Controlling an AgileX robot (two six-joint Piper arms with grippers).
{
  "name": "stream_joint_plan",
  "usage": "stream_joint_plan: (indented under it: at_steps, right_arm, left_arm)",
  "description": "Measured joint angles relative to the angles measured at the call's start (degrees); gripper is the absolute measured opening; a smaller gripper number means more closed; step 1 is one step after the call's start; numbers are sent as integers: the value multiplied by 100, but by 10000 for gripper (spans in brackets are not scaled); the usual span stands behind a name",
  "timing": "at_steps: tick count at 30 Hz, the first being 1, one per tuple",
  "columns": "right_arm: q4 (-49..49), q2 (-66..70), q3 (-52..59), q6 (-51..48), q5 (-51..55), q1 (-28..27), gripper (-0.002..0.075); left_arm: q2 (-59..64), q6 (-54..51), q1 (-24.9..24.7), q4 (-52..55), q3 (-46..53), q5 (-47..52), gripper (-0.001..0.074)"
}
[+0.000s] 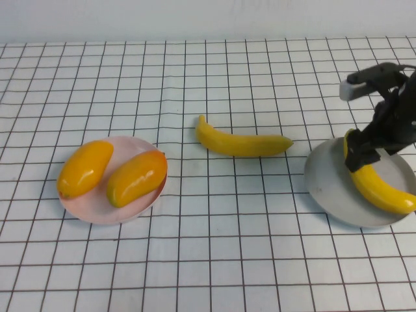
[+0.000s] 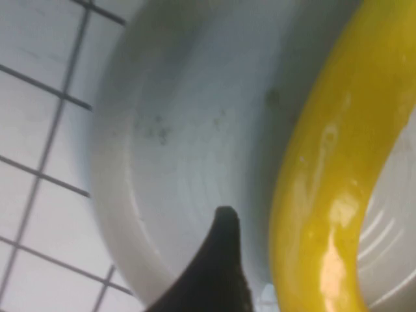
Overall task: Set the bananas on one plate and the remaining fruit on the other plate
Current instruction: Put another type of fruit in the right plate
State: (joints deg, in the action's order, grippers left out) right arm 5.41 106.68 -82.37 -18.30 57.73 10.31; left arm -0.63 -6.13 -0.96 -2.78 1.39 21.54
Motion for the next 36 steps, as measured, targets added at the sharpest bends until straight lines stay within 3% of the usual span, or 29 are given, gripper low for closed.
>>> stream_joint_plan:
  at_steps: [8, 14, 20, 27, 30, 34, 36]
  right_arm:
    - [646, 97, -1186, -1512, -18, 776, 590]
    - [638, 985, -2042, -2021, -55, 1390, 587]
    - [271, 2153, -3022, -2461, 341, 1675, 587]
    - [191, 2831, -3682, -2561, -95, 1688, 552]
    - [289, 2888, -3708, -2646, -147, 1697, 489]
    - [346, 2896, -3789, -2675, 45, 1697, 310]
    - [357, 2896, -3955, -2583, 447, 1697, 318]
  left_arm:
    - [0, 0, 0, 0, 0, 0, -3]
    - [0, 0, 0, 0, 0, 0, -3]
    - [0, 0, 0, 0, 0, 0, -3]
    - [0, 0, 0, 0, 0, 0, -3]
    - [0, 0, 0, 0, 0, 0, -3]
    - [0, 0, 0, 0, 0, 0, -3]
    - [0, 0, 0, 0, 0, 0, -3]
